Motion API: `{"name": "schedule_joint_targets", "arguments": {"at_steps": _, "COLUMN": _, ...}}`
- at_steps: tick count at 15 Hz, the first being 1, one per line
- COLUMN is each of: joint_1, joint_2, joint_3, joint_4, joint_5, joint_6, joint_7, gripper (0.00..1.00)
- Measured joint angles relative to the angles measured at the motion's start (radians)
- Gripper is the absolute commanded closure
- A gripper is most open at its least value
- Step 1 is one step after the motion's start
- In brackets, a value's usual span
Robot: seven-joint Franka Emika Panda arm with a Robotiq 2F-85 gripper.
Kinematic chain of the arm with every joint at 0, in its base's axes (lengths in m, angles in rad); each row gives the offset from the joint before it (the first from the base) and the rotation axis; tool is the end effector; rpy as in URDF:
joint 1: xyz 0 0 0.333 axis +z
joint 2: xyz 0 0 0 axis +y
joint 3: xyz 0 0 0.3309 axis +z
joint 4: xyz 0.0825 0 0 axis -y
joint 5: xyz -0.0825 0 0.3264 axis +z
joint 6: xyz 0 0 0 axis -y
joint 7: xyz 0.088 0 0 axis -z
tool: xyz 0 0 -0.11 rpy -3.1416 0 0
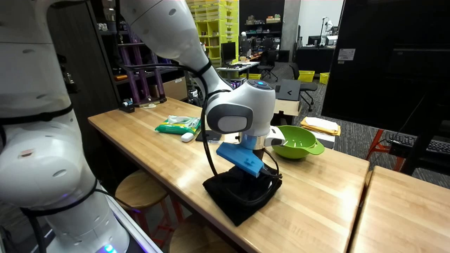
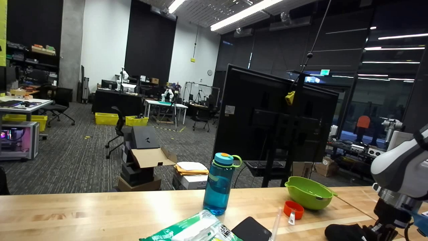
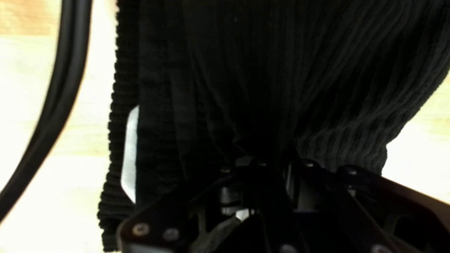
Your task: Use the black towel to wipe the table
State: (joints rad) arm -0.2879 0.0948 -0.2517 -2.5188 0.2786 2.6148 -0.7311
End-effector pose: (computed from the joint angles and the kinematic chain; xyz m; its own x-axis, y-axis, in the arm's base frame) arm 0.3716 -0.2294 0.3054 0.9960 -0.0513 0.0725 -0.0446 -0.9948 -0.0915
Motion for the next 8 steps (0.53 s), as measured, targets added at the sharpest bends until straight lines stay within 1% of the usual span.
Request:
{"name": "schedule_joint_targets", "arguments": {"at_steps": 4, "joint_1": 0.022, "joint_2": 0.021, "joint_3": 0.071, "joint_4": 0.024, "joint_5": 0.005, "joint_6": -0.007, "joint_7": 0.001, "gripper": 0.97}}
{"name": "schedule_joint_targets", "arguments": {"at_steps": 8, "joint_1": 0.066, "joint_2": 0.035, "joint_3": 0.152, "joint_4": 0.047, "joint_5": 0.022, "joint_6": -0.029, "joint_7": 0.001, "gripper": 0.97}}
